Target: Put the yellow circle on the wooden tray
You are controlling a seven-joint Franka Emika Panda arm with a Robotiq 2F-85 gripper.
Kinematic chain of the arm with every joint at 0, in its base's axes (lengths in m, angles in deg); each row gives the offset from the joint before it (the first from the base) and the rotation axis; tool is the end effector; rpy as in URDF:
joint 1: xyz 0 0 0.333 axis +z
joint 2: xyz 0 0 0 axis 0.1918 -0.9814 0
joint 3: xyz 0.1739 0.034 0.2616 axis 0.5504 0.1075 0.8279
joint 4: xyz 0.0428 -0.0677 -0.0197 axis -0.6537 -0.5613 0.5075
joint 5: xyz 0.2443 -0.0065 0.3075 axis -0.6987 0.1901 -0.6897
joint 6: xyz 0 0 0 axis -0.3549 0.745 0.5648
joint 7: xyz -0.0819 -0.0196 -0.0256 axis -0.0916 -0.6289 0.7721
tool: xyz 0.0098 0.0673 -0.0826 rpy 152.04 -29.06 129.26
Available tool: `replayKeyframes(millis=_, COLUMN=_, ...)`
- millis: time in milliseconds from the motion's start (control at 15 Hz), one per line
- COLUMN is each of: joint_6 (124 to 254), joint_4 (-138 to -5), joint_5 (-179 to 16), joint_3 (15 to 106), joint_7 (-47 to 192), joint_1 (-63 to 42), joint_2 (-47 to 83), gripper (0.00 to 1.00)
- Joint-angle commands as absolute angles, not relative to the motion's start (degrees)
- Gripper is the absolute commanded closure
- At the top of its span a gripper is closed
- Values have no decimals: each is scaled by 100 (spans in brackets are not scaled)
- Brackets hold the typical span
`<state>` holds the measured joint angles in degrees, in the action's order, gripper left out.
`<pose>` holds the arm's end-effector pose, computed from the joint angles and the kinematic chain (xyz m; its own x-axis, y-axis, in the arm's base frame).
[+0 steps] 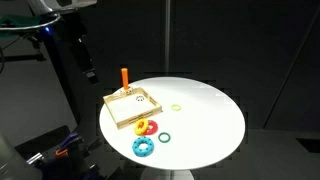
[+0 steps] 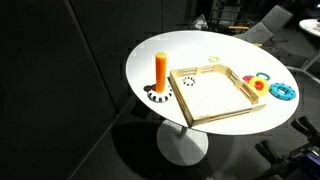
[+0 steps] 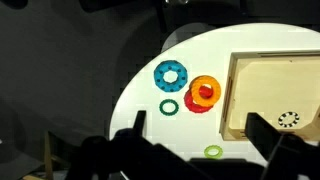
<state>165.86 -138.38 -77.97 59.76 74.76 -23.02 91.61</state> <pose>0.2629 -0.0881 0.4852 0.9483 -0.2628 0.1778 -0.2713 -0.9622 0.0252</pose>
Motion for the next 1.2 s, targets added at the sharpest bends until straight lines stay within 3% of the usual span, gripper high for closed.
replayKeyframes(millis=0, joint_6=16568, joint_4=-13823, joint_5=-7773, joint_3=5952, joint_7=7455, joint_1=-2271, joint_2=9158, gripper=0)
replayKeyframes(millis=533, joint_6=16833, joint_4=-13625, joint_5=-7854, joint_3=5885, joint_7=7360, joint_1=-2283, joint_2=8543, gripper=0)
replayKeyframes(millis=1133, joint_6=17783, joint_4=-13535, joint_5=-7987, joint_3=5653, joint_7=7457, joint_1=-2248, joint_2=6961, gripper=0)
